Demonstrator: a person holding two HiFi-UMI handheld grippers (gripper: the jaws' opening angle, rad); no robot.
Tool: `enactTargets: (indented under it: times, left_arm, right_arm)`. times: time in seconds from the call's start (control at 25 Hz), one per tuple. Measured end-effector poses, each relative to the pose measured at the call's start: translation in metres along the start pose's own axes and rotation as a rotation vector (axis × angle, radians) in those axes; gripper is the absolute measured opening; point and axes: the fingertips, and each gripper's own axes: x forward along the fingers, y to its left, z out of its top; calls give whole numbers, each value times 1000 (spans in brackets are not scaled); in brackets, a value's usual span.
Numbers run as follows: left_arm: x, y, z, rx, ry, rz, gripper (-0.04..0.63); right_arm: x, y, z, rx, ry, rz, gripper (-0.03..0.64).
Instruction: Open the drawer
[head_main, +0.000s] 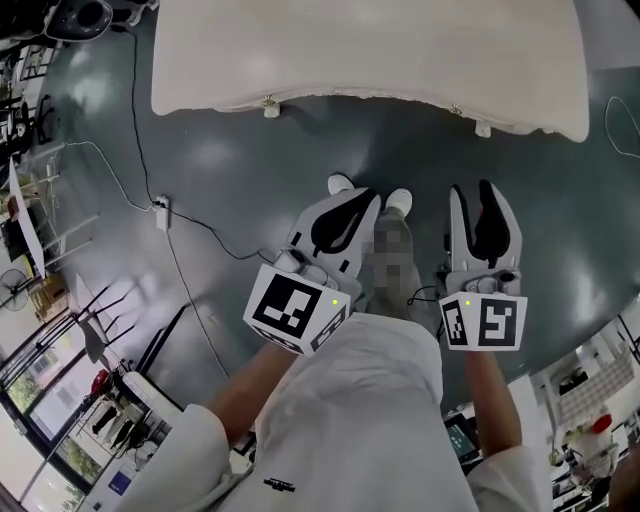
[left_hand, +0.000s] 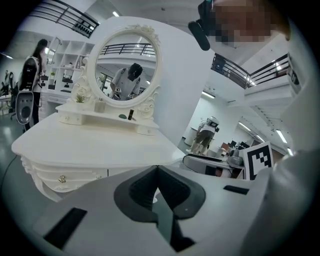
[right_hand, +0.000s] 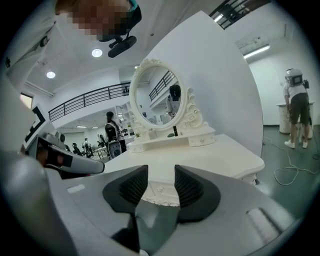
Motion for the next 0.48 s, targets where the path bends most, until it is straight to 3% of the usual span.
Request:
enactTargets:
  times: [0.48]
  left_arm:
    - [20, 26, -10, 5, 18, -3, 8]
  right_arm:
    - [32, -23, -37, -11, 36, -92, 176]
